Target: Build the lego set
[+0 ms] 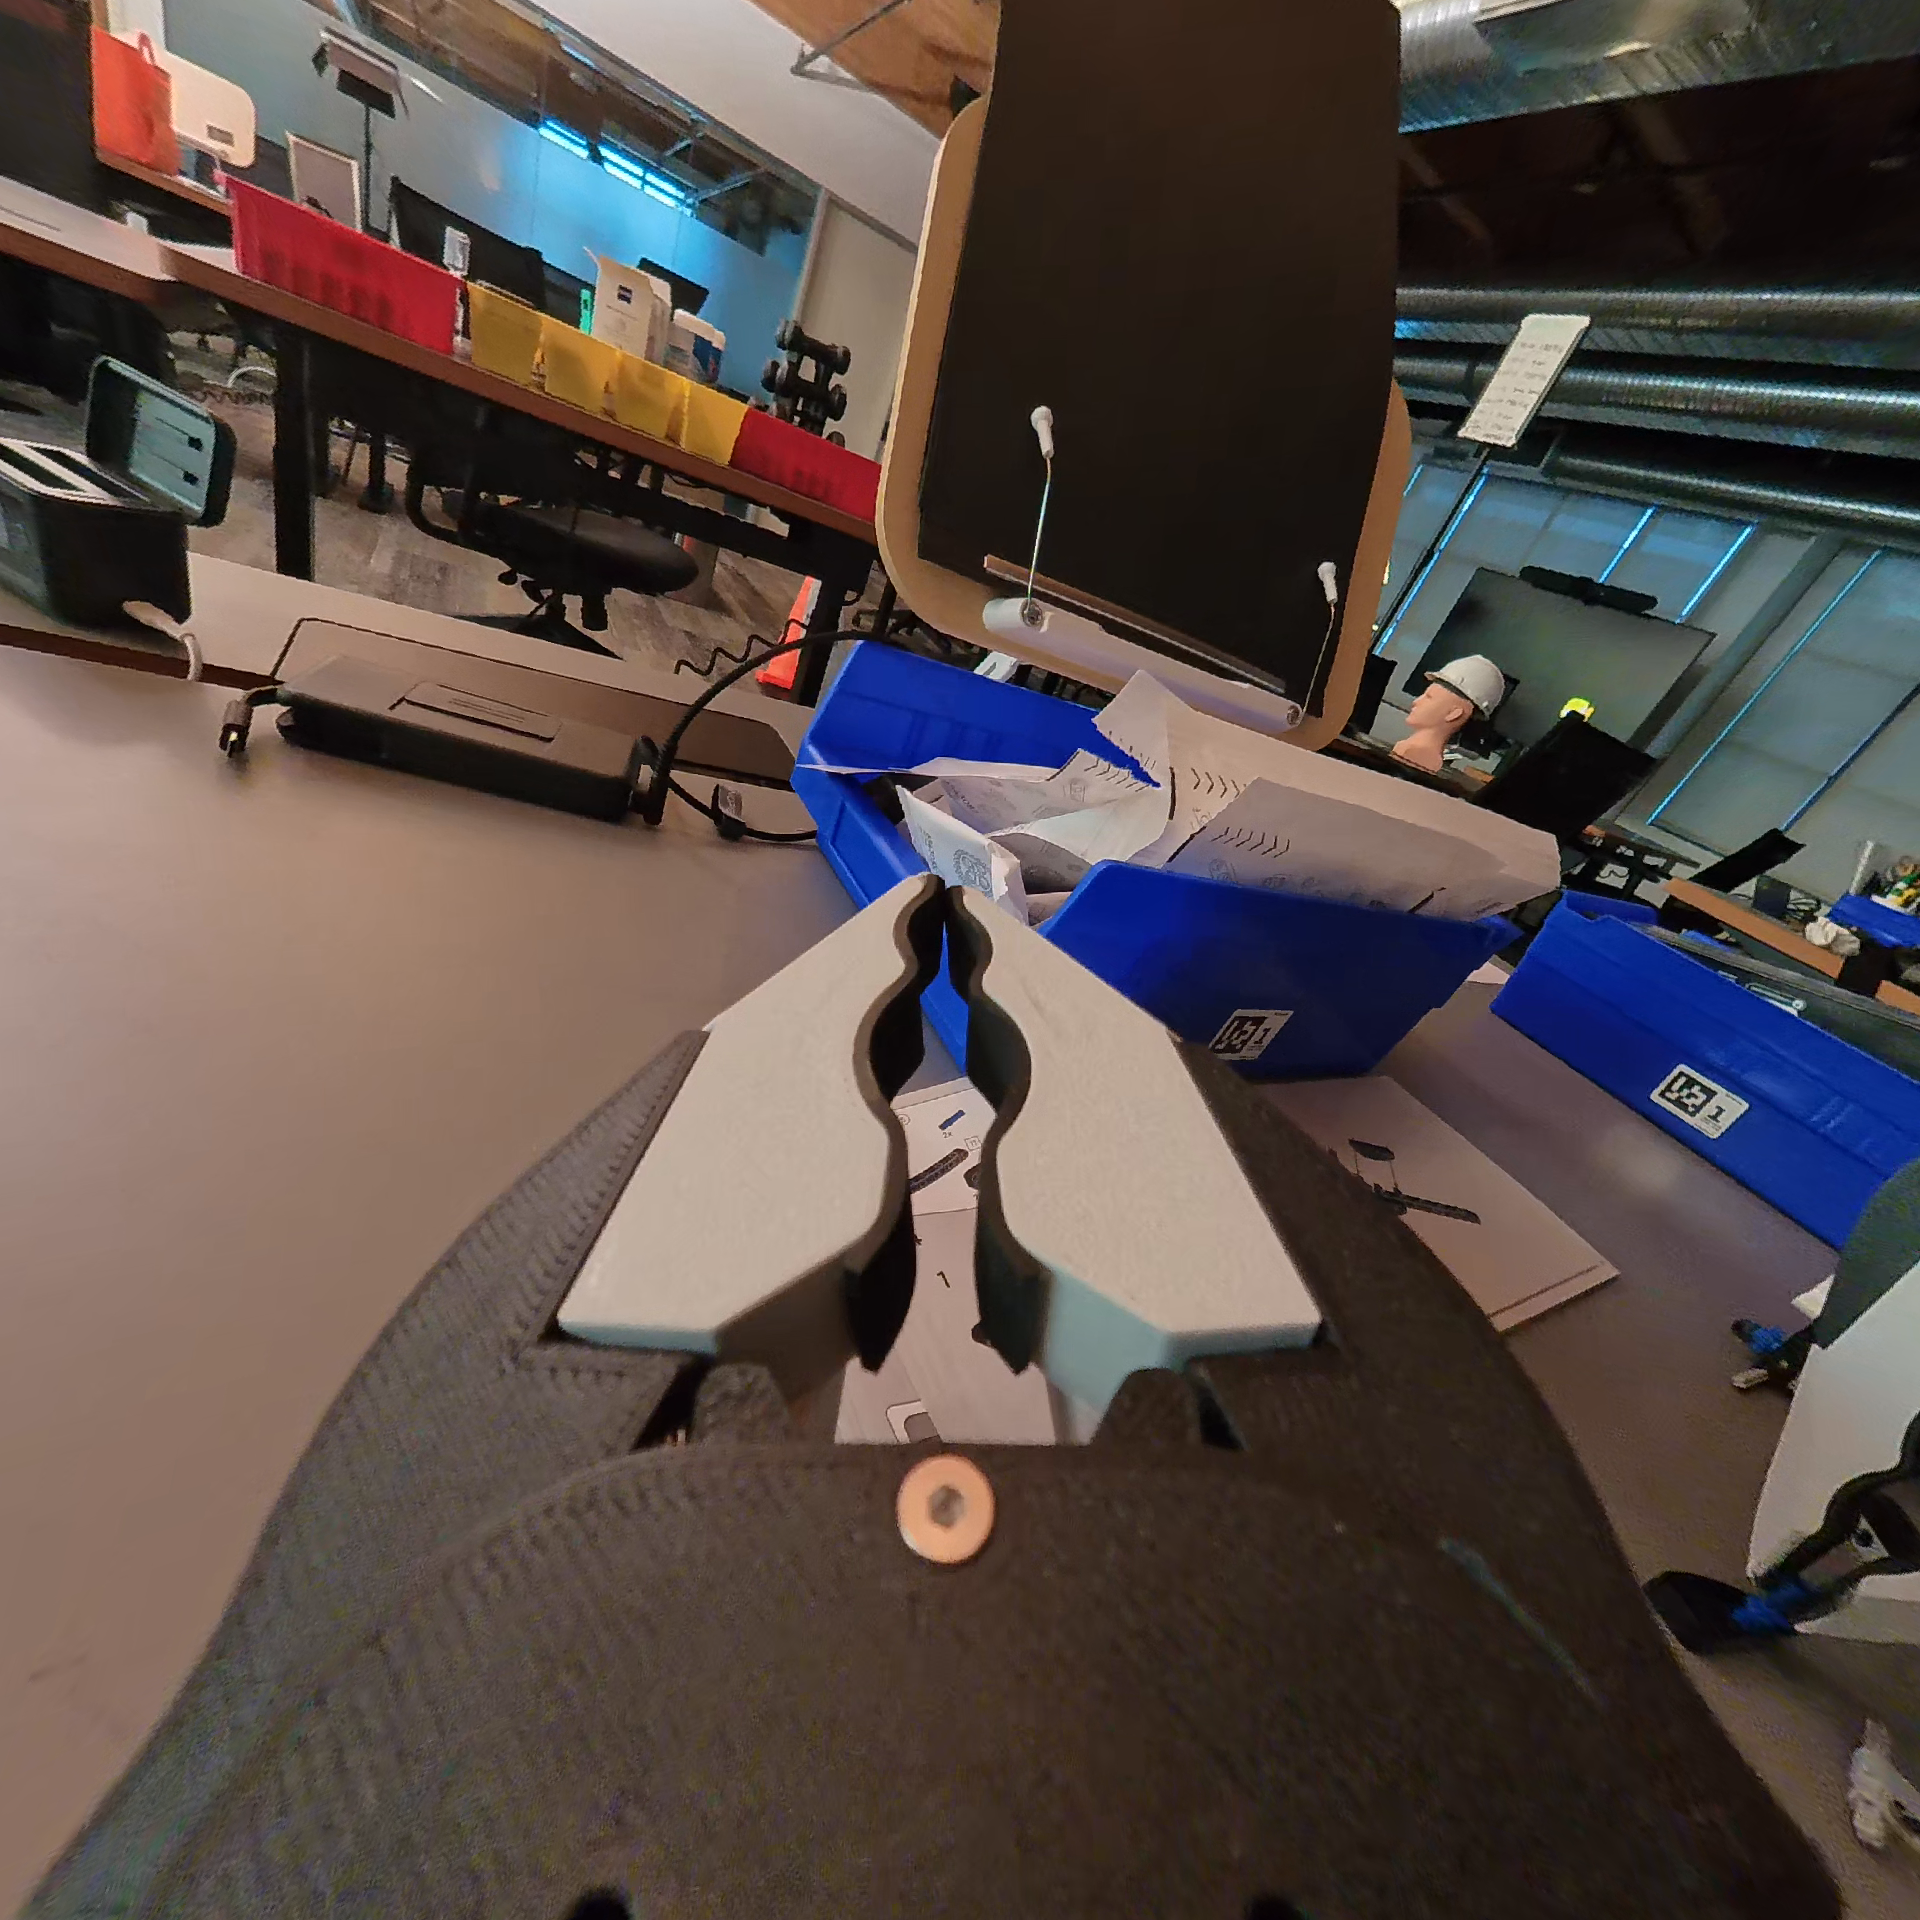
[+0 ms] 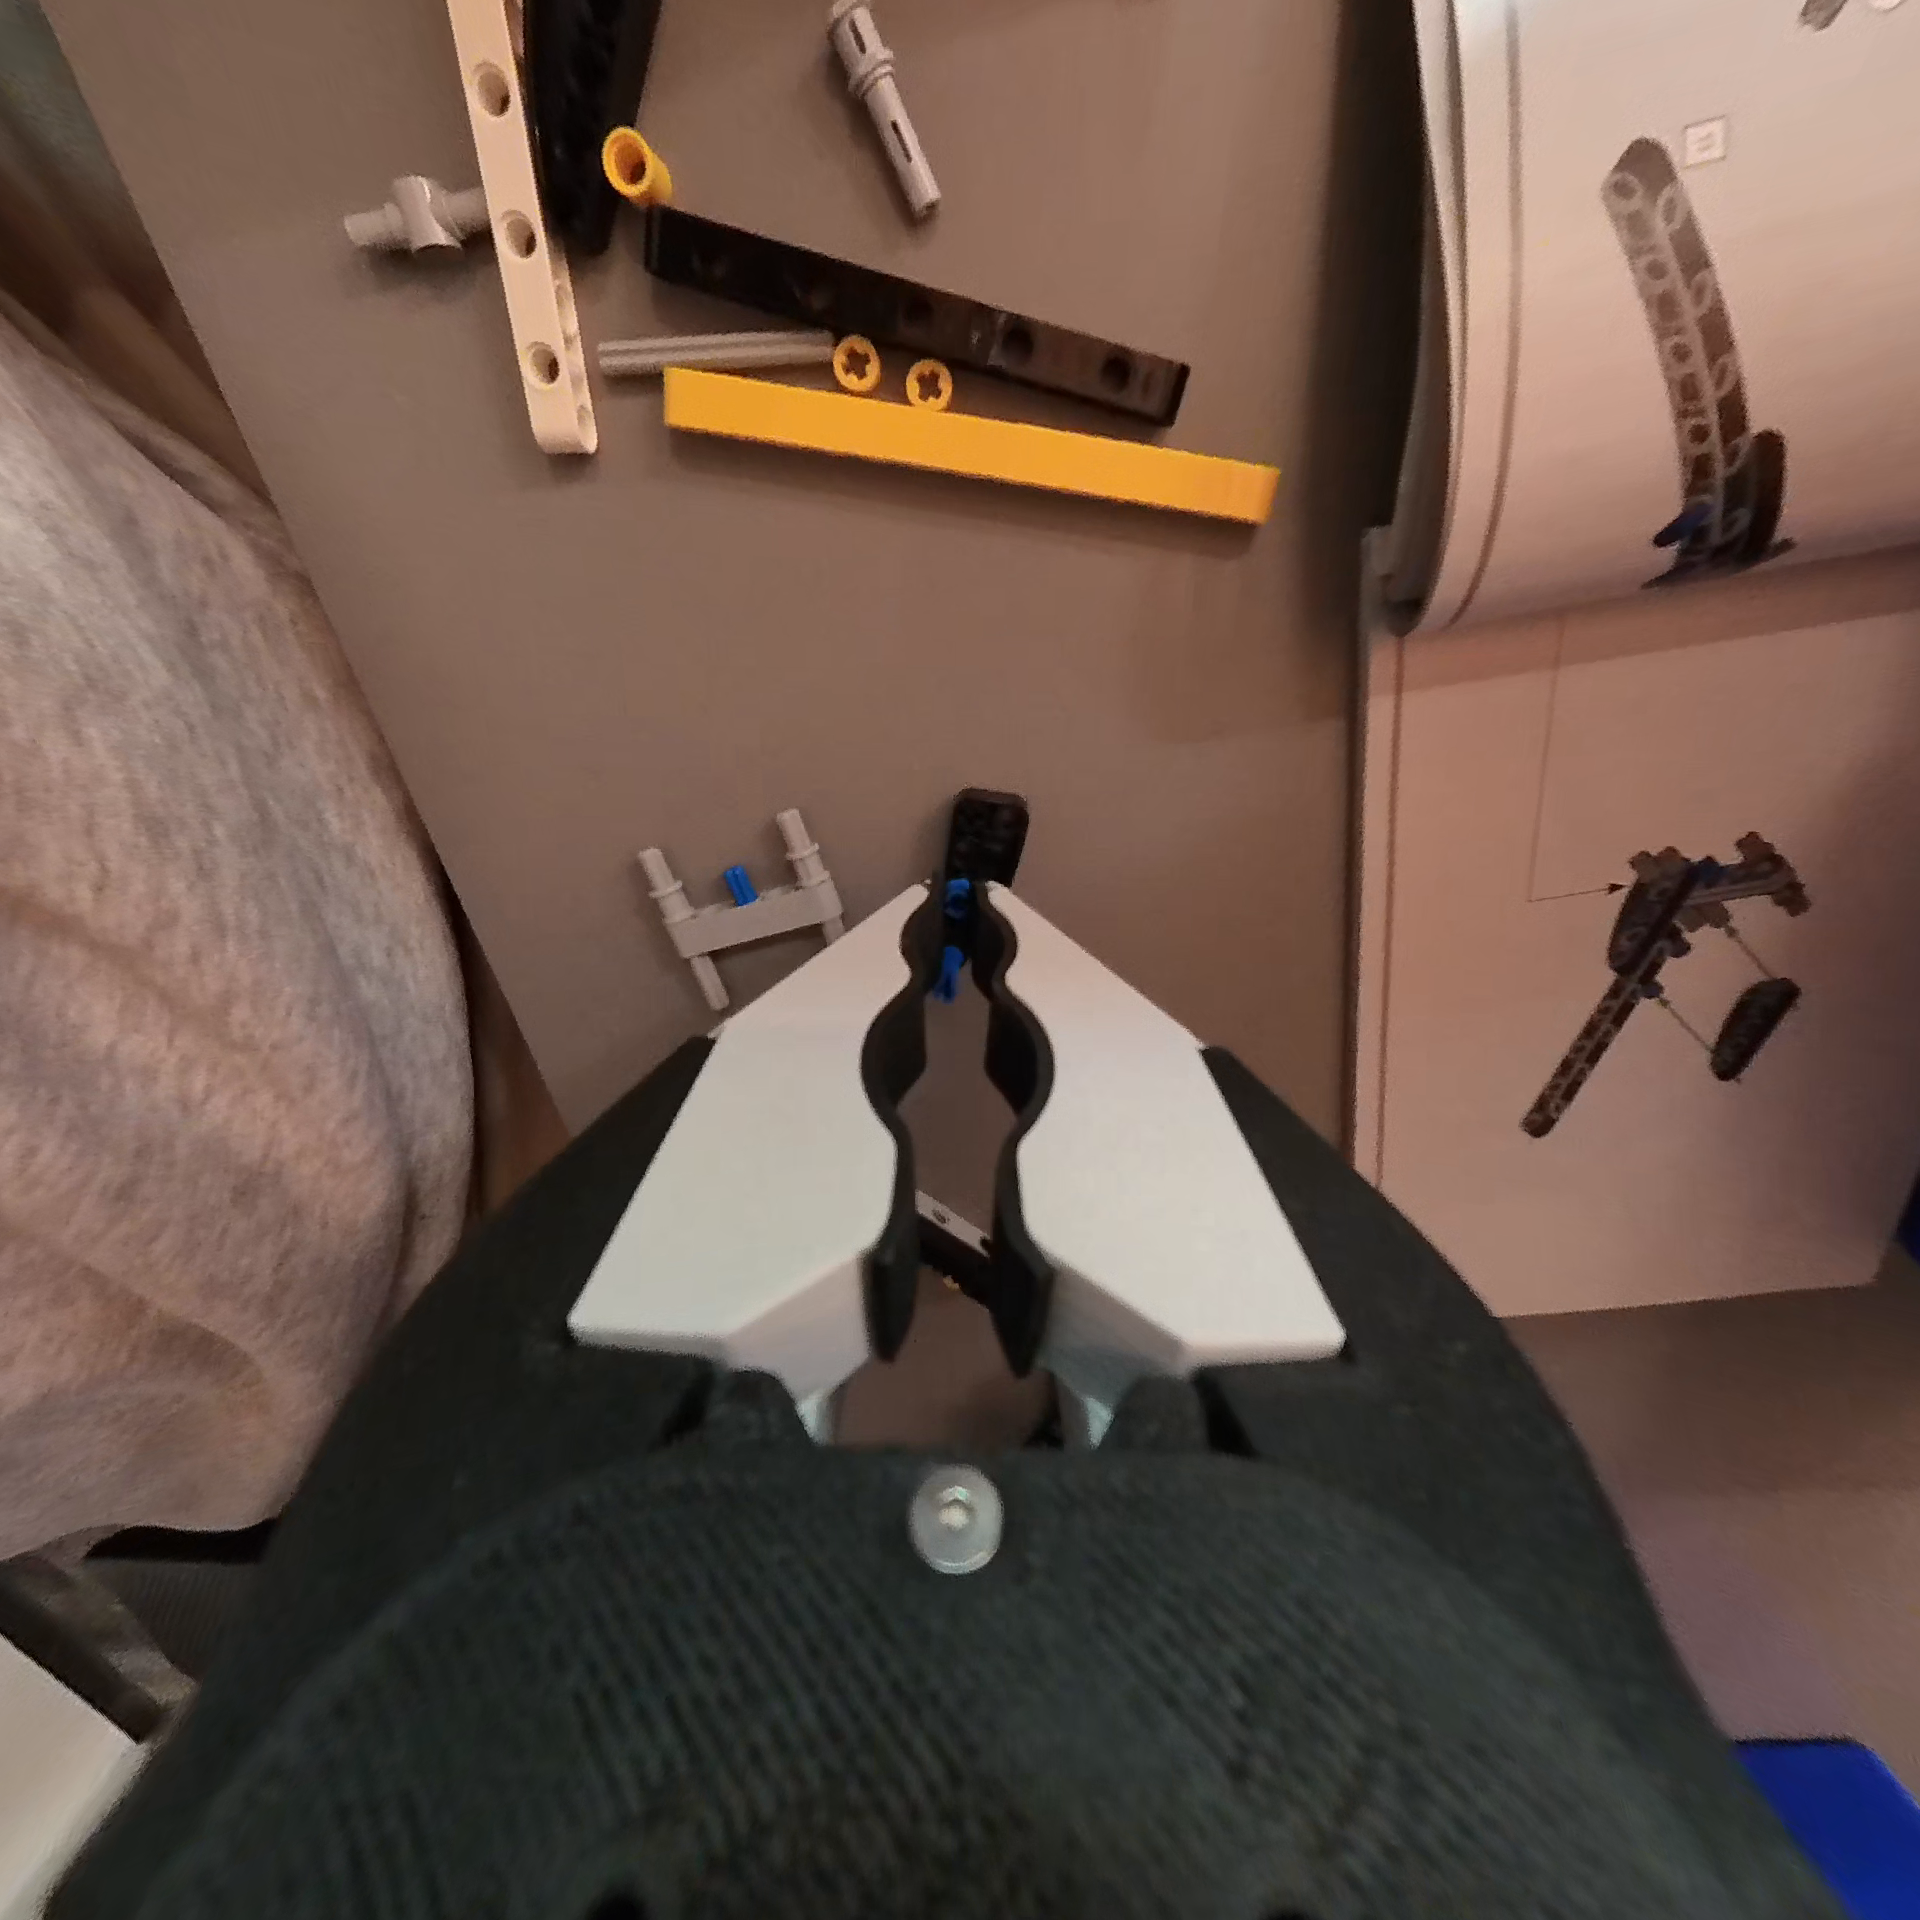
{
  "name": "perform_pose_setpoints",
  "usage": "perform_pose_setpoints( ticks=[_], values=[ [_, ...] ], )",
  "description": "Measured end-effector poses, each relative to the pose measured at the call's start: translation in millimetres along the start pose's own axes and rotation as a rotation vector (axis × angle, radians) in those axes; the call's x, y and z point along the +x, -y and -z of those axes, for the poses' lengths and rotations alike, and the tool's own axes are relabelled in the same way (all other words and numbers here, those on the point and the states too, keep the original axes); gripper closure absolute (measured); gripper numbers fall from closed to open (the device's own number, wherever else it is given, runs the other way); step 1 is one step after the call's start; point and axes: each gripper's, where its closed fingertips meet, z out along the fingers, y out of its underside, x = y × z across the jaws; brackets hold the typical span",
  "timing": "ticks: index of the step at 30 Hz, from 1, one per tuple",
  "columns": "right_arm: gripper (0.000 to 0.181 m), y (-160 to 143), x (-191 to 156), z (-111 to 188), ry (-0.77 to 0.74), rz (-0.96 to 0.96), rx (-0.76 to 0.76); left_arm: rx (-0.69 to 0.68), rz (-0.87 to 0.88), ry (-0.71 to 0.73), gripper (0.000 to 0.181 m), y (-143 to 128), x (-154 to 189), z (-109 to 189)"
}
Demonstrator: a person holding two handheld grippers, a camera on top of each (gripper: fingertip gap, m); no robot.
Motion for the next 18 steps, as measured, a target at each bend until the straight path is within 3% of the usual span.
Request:
perform_pose_setpoints(
  ticks=[18],
  values=[
    [0.178,-4.8,3.2,1.4,-0.034,-0.066,0.107,0.0,0.014,-0.004,0.181,-0.8,-0.7,-0.3]
  ],
)
